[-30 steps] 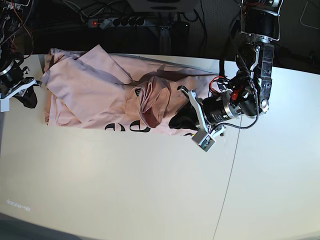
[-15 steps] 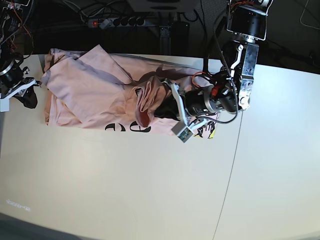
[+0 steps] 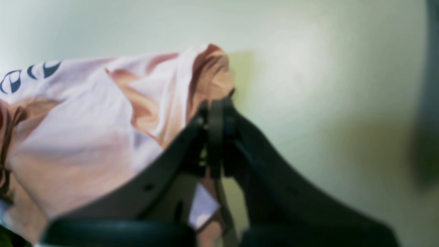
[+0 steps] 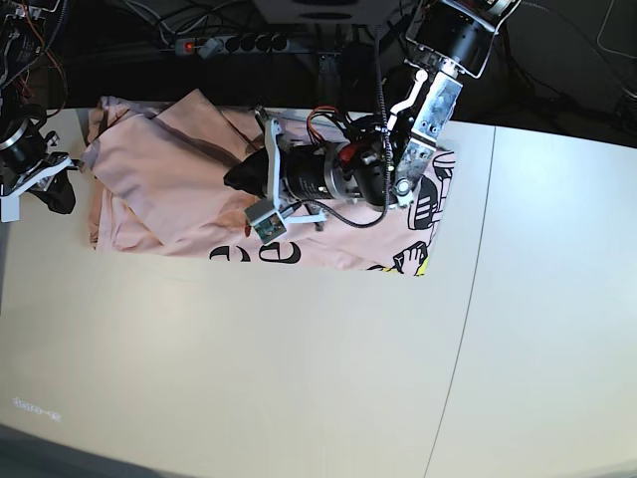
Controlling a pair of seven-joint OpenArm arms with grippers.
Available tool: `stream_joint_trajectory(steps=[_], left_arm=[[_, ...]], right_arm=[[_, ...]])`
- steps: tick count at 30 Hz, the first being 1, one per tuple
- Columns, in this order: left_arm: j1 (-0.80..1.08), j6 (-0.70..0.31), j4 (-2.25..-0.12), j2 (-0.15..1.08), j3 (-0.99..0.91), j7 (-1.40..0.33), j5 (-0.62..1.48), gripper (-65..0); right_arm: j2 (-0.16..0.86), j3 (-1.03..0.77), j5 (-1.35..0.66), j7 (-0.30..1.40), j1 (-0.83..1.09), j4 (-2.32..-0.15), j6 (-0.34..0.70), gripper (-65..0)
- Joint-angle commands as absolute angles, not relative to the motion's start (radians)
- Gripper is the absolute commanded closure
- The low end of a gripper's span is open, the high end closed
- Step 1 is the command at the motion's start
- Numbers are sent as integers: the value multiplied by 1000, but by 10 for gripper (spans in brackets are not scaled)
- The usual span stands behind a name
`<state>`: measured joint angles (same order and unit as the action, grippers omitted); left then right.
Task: Fold the T-shirt properly
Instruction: 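Lift the strip end with the left gripper and fold it toward the middle, then grasp the opposite strip end with the right gripper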
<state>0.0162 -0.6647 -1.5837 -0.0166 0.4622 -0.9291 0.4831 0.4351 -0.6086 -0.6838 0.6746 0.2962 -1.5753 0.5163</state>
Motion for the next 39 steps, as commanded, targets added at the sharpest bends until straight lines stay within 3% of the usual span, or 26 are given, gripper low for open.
stream_joint_trajectory(steps=[1, 7, 12, 15, 17, 21, 24, 39], left_arm=[[-1, -648, -1607, -22, 435, -928, 504, 0], [1, -698, -1662, 26, 243, -1089, 681, 0], [0, -698, -1665, 117, 119, -1107, 820, 0], [3, -698, -1665, 149, 77, -1108, 820, 0], [4, -698, -1665, 173, 72, -1113, 820, 0], [15, -698, -1664, 233, 72, -1114, 822, 0], [23, -698, -1664, 276, 72, -1111, 830, 0], [22, -698, -1664, 302, 72, -1108, 825, 0]], right_arm=[[458, -620, -700, 656, 291, -1589, 580, 0], [470, -640, -772, 706, 291, -1589, 580, 0], [471, -670, -775, 773, 292, -1587, 580, -2], [474, -669, -775, 784, 292, -1579, 580, -270], [487, -669, -786, 791, 293, -1562, 579, -347], [529, -667, -841, 832, 297, -1499, 580, -348], [544, -665, -888, 844, 297, -1453, 581, -409], [532, -482, -915, 865, 294, -1398, 580, -412]])
